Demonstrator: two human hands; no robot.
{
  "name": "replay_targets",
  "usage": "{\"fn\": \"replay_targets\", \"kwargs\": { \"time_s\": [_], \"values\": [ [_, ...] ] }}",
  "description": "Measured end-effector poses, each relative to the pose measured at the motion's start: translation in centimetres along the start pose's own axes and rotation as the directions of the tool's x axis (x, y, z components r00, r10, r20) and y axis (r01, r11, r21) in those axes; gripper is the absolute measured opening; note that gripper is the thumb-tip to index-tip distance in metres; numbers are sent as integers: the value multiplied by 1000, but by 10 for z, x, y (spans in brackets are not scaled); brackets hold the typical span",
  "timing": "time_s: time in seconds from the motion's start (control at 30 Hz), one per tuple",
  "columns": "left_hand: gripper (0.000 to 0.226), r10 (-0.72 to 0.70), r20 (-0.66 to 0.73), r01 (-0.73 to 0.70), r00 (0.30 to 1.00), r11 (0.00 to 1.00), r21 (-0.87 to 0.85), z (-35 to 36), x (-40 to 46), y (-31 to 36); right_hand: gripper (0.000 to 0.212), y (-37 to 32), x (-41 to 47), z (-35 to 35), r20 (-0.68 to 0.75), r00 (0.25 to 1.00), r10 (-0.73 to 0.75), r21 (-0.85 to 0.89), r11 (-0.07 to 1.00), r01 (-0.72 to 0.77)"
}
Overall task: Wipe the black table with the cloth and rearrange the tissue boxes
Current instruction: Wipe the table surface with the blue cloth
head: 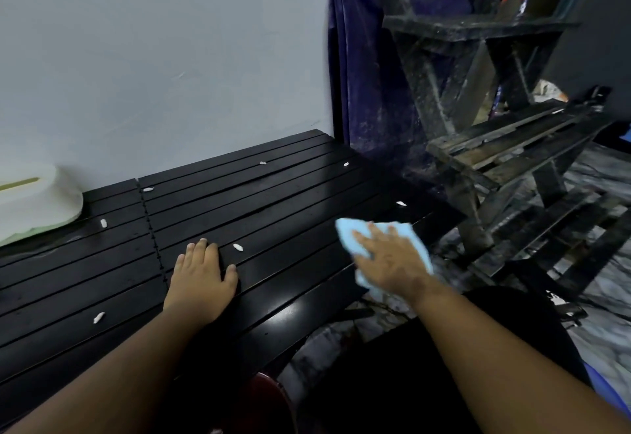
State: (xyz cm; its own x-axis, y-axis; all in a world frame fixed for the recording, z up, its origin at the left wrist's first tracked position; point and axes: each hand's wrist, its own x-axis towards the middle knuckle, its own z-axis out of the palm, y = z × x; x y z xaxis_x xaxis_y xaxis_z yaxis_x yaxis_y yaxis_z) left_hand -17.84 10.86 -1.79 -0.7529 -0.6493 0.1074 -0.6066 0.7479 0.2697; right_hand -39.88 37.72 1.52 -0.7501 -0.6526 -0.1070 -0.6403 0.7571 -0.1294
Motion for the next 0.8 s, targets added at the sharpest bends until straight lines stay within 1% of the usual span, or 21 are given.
{"fn": "replay_targets", "kwargs": {
  "time_s": [0.07,0.13,0.2,0.27,0.4,0.57,0.7,0.8],
  "values": [
    [62,4,-9,-4,1000,1000,3,2,1,-1,65,60,10,-13,11,977,214,56,975,-214],
    [61,8,-10,-8,1000,1000,11,3,2,-2,63,97,20,-23,67,929,363,99,924,-368],
    [61,9,-12,-9,1000,1000,21,4,2,-3,61,109,30,-27,84,892,445,104,886,-452],
    [61,16,-27,-16,999,999,29,5,3,-3,59,108,39,-28,59,873,484,80,869,-488],
    [62,13,-22,-13,1000,999,39,7,4,-6,59,101,52,-31,-10,891,453,31,891,-452],
    [61,24,-28,-22,999,998,55,9,5,-5,59,88,68,-28,0,924,383,-37,923,-383],
    [62,19,-17,-18,1000,999,50,5,3,-1,60,58,71,-22,-1,966,260,-66,964,-259],
    [63,2,17,-3,1000,998,56,2,1,1,59,8,68,-14,0,992,125,-48,991,-125]
  ]
}}
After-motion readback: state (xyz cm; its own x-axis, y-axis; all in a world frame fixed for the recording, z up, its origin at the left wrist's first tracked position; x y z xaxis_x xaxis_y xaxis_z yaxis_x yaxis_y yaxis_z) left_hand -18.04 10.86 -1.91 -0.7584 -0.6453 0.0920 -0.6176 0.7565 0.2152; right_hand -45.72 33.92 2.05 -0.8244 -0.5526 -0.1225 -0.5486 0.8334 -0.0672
